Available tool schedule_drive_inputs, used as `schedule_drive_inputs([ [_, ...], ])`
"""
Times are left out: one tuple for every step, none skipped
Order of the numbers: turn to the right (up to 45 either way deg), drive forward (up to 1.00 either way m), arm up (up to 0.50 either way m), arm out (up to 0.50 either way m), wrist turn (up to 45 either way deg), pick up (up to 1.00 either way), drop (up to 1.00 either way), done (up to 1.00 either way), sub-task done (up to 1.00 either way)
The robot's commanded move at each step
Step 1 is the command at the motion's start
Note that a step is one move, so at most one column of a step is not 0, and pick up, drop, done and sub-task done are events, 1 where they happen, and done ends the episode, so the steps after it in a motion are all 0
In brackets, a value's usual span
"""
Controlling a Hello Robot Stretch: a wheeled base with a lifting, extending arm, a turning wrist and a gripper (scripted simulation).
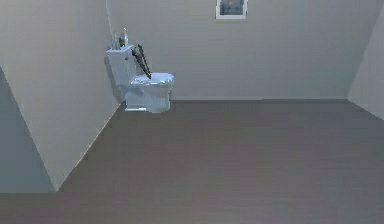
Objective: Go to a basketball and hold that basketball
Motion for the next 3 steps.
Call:
schedule_drive_inputs([
  [45.0, 0.00, 0.00, 0.00, 0.0, 0.00, 0.00, 0.00, 0.00],
  [9.0, 0.00, 0.00, 0.00, 0.0, 0.00, 0.00, 0.00, 0.00],
  [0.0, 1.00, 0.00, 0.00, 0.0, 0.00, 0.00, 0.00, 0.00],
])
